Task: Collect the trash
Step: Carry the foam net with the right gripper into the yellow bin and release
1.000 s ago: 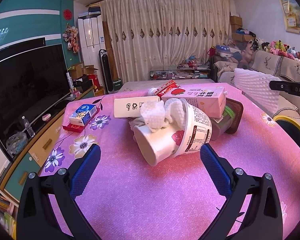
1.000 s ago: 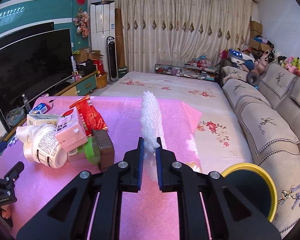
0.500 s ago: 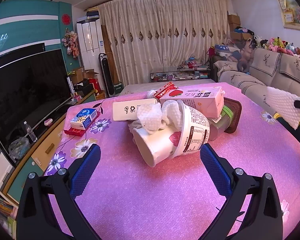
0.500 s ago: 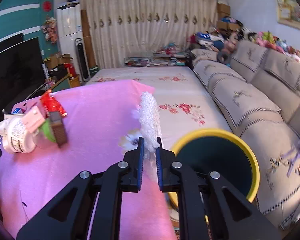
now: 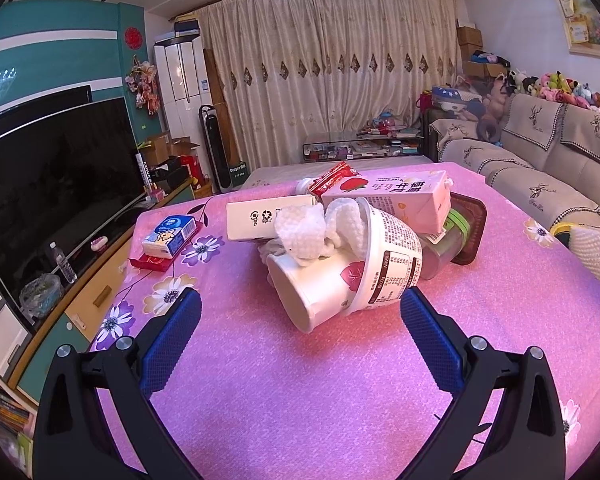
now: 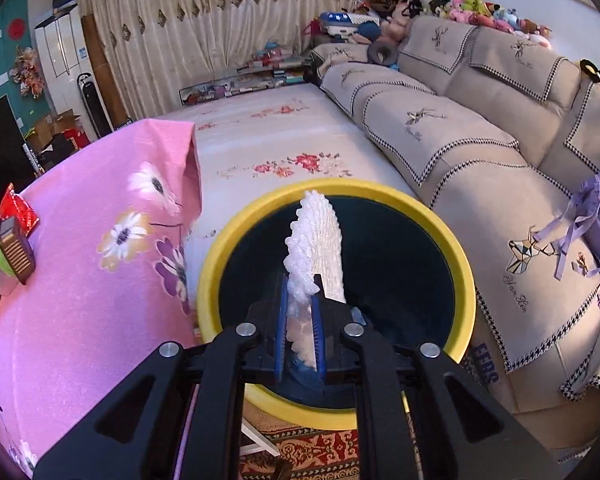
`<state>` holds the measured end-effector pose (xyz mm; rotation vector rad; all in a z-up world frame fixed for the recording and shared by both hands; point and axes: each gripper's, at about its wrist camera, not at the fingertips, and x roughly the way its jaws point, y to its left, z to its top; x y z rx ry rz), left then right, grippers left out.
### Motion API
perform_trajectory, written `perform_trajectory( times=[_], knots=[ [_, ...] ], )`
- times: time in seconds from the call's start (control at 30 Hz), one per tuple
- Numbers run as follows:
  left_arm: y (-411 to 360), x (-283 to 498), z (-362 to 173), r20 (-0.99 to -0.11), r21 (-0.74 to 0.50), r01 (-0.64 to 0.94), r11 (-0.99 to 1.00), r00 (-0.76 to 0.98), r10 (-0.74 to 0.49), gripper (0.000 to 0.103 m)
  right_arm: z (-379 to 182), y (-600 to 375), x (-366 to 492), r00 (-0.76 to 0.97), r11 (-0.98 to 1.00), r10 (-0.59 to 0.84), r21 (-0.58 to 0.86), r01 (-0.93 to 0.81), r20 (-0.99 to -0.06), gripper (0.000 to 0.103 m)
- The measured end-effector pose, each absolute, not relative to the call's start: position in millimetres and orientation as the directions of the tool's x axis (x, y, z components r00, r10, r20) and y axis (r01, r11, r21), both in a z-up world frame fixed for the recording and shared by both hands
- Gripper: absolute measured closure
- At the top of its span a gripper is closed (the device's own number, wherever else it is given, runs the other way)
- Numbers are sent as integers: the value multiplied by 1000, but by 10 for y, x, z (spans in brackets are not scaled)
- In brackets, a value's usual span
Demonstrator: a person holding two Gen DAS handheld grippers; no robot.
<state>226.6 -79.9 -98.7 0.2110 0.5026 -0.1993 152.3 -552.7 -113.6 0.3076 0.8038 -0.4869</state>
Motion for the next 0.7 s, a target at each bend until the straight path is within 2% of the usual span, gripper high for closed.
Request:
perform_trajectory(
  times=[0.37, 0.4, 0.5, 0.53, 0.7],
  knots=[
    [-808, 2266, -987, -497, 155, 241, 958, 857, -135, 5, -1253, -5556, 1599, 555, 832, -299, 72, 549, -776, 90],
    [-810, 2266, -989, -497, 156, 241, 958, 857, -135, 5, -1254, -5561, 1604, 552, 831, -300, 71, 552, -778, 86],
    [-812, 2264, -985, -497, 157, 242, 958, 857, -134, 5, -1256, -5575, 1589, 547, 825, -309, 67, 561, -778, 65],
    [-812, 2264, -985, -497, 158, 241, 958, 857, -134, 5, -1251, -5577, 1584, 549, 824, -311, 68, 563, -776, 62],
    [-812, 2264, -986, -498, 158, 241, 957, 857, -134, 5, -1129, -5524, 1524, 572, 821, -313, 86, 564, -758, 62]
  ],
)
